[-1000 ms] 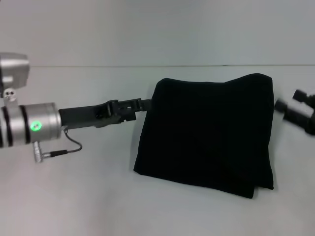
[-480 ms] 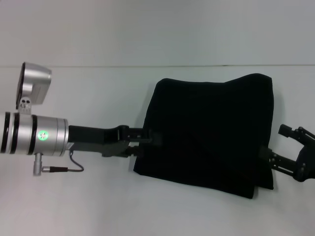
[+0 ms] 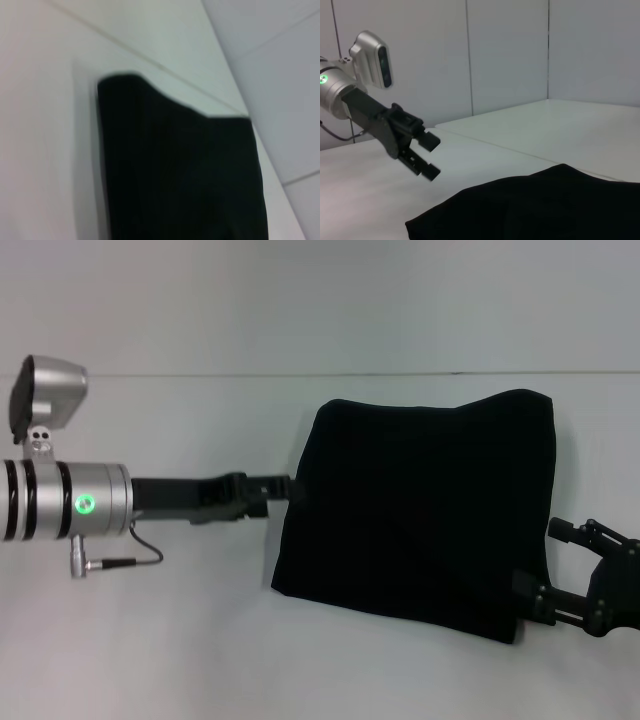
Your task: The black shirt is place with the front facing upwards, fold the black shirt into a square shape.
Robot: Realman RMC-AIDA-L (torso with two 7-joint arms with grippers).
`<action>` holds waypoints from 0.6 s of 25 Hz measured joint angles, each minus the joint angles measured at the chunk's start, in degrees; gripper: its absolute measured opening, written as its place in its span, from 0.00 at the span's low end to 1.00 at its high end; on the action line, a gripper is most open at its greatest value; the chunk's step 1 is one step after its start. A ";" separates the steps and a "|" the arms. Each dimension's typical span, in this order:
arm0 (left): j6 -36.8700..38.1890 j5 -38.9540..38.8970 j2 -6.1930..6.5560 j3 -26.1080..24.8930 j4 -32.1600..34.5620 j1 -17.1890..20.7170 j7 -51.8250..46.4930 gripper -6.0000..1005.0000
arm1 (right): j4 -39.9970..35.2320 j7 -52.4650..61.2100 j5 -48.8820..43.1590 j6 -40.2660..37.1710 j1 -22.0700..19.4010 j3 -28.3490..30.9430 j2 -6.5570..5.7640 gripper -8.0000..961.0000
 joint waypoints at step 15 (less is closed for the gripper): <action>-25.66 3.28 -3.24 6.91 -4.37 -8.96 -8.80 0.88 | -0.12 -0.13 -4.30 -1.86 0.24 -0.65 0.01 0.93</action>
